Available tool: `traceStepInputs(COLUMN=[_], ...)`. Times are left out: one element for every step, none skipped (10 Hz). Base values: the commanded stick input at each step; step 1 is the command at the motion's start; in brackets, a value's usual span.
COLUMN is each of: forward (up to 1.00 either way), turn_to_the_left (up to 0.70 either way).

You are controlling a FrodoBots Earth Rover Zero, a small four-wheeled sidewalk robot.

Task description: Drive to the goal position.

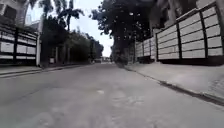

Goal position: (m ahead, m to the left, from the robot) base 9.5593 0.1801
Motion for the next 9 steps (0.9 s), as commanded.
traceStepInputs(forward=[1.00,1.00,1.00,1.00,1.00,1.00,1.00,1.00,1.00], turn_to_the_left=[0.00,0.00,0.00,-0.01,-0.12,-0.30,-0.26,-0.13,-0.28])
